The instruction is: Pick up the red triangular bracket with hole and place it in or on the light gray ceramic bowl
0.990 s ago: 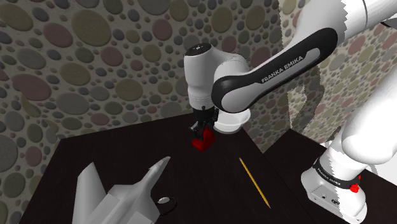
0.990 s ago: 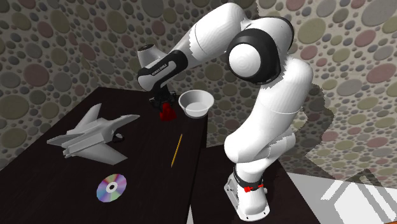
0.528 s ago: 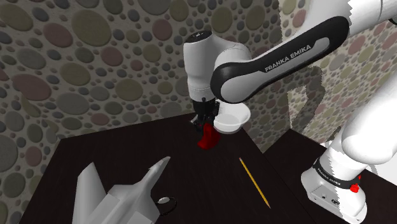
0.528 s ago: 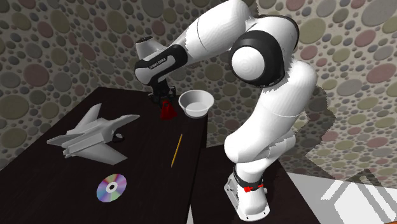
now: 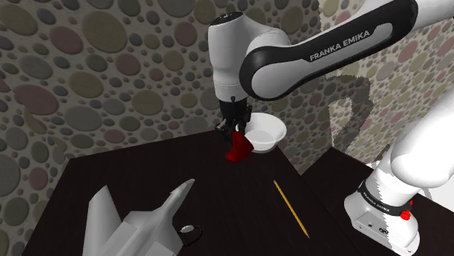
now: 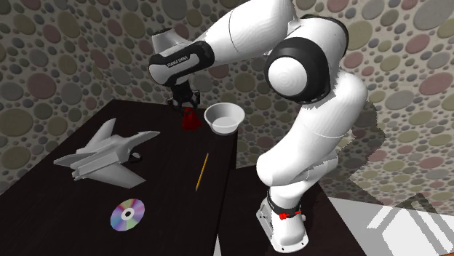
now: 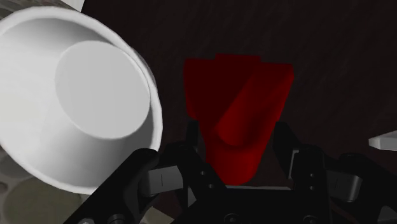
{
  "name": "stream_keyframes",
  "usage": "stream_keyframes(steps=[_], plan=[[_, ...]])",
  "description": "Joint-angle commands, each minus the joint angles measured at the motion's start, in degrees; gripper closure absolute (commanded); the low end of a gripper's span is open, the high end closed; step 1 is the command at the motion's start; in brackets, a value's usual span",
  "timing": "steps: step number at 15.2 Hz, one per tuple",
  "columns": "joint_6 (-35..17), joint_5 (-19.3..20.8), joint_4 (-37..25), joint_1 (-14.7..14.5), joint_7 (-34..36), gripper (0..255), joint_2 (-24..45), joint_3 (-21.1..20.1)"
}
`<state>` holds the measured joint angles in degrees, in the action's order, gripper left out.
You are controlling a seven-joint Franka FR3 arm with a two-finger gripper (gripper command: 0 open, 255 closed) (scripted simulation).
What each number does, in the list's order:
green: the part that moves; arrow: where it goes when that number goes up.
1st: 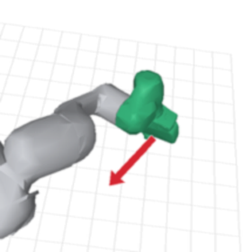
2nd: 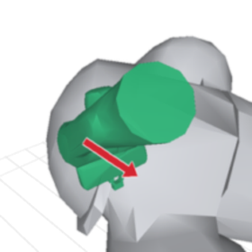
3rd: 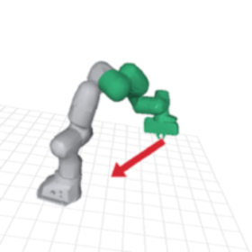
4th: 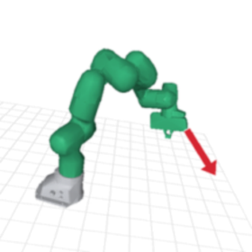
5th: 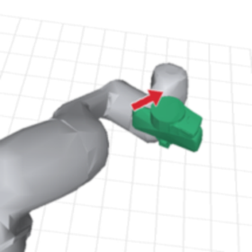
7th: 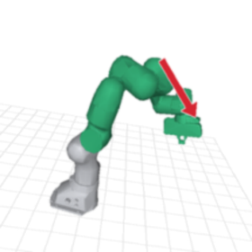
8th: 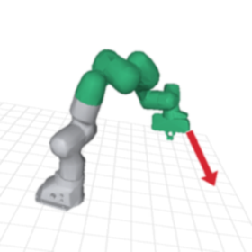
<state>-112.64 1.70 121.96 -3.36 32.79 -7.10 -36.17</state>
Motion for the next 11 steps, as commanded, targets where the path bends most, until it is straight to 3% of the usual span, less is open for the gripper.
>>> stream_keyframes(steps=[1,11], plan=[[1.48,-0.37,-0.99,-0.05,-0.29,255,-0.59,0.10],[9.07,-1.32,-7.19,0.06,-1.64,255,-2.33,0.78]])
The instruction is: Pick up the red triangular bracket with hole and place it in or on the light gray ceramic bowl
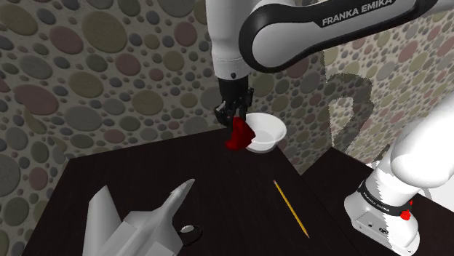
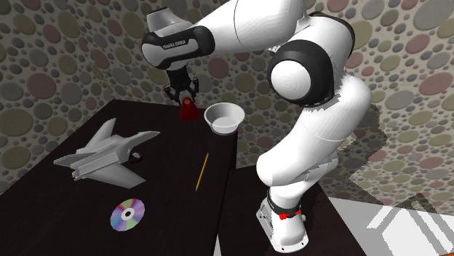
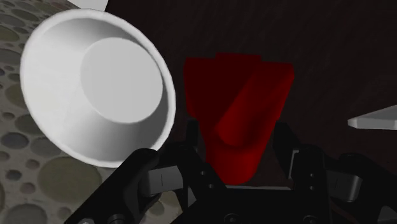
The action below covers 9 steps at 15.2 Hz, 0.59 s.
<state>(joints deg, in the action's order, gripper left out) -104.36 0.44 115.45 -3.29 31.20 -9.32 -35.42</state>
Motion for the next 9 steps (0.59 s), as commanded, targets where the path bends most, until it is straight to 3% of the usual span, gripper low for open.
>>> stream_keyframes(steps=[1,3,9], plan=[[1.55,-0.10,-1.37,0.01,-0.15,255,-0.20,0.08],[2.90,-0.16,-2.63,0.04,-0.30,255,-0.33,0.16],[3.27,-2.12,2.97,2.49,-10.49,255,-7.54,6.82]])
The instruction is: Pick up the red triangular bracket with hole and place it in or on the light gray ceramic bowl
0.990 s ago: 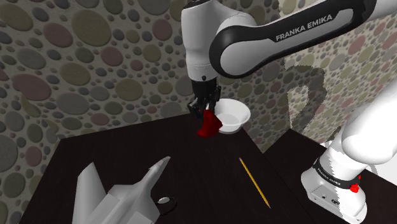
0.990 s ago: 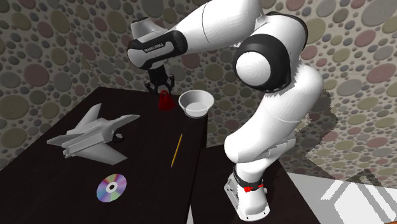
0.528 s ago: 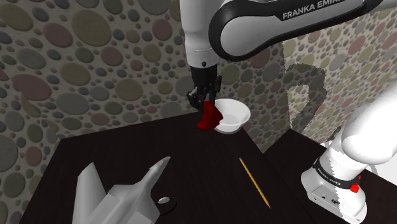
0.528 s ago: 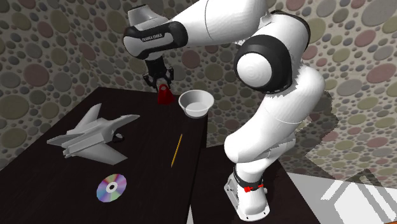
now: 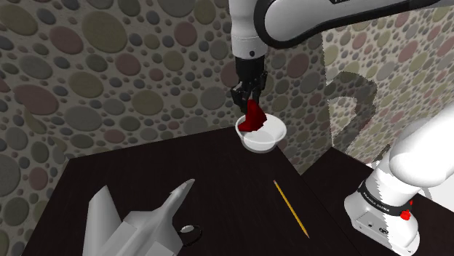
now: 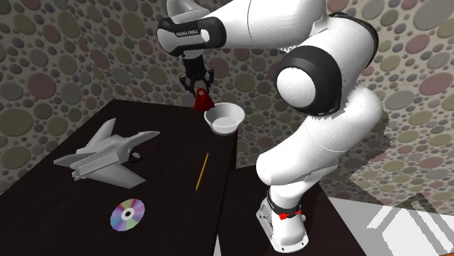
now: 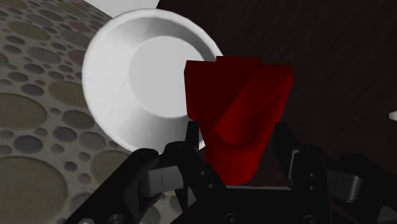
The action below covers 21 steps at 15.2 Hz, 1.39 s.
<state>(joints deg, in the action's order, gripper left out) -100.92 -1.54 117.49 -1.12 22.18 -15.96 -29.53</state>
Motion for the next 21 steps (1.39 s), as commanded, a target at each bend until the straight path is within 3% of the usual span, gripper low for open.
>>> stream_keyframes(steps=[1,8,21], plan=[[-0.07,-0.20,1.64,0.71,-3.06,255,-1.82,2.05],[0.60,0.73,4.68,3.55,-12.99,255,-6.06,9.20],[-9.47,0.70,13.81,3.29,-11.93,255,-5.04,8.32]])
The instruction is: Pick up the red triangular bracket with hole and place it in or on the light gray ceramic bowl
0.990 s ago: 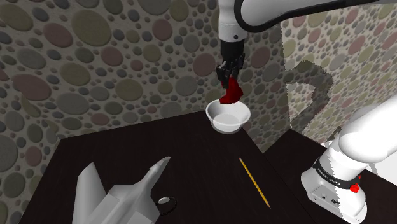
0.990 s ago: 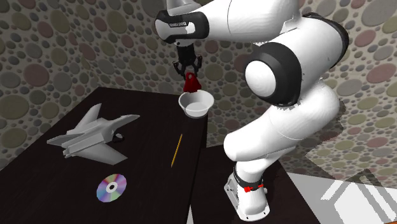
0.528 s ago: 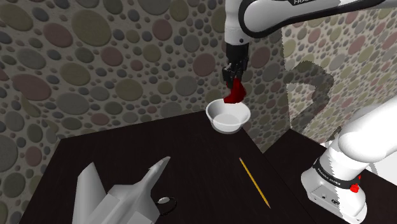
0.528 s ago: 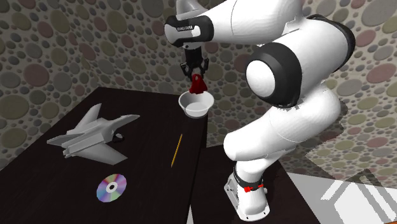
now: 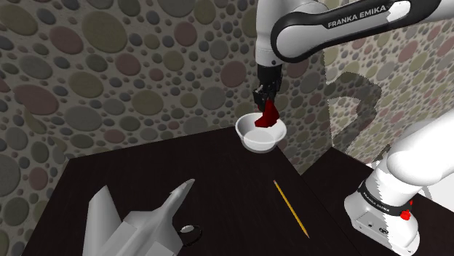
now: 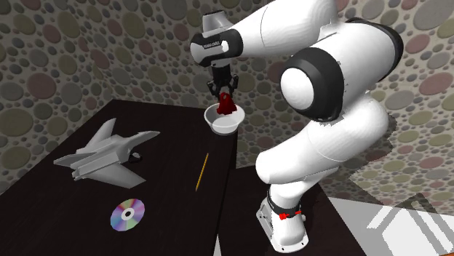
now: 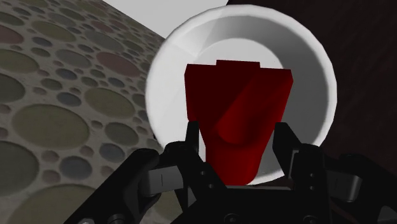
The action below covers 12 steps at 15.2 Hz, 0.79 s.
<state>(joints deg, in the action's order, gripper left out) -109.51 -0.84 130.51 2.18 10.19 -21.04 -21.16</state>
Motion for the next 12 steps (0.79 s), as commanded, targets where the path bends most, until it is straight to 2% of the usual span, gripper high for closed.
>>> stream_keyframes(steps=[1,5,12], plan=[[-1.66,0.03,1.41,-0.01,0.16,255,0.22,-0.13],[-5.11,0.21,3.99,0.00,0.66,255,1.15,-0.53],[-5.11,0.21,3.99,0.00,0.66,255,1.15,-0.52]])
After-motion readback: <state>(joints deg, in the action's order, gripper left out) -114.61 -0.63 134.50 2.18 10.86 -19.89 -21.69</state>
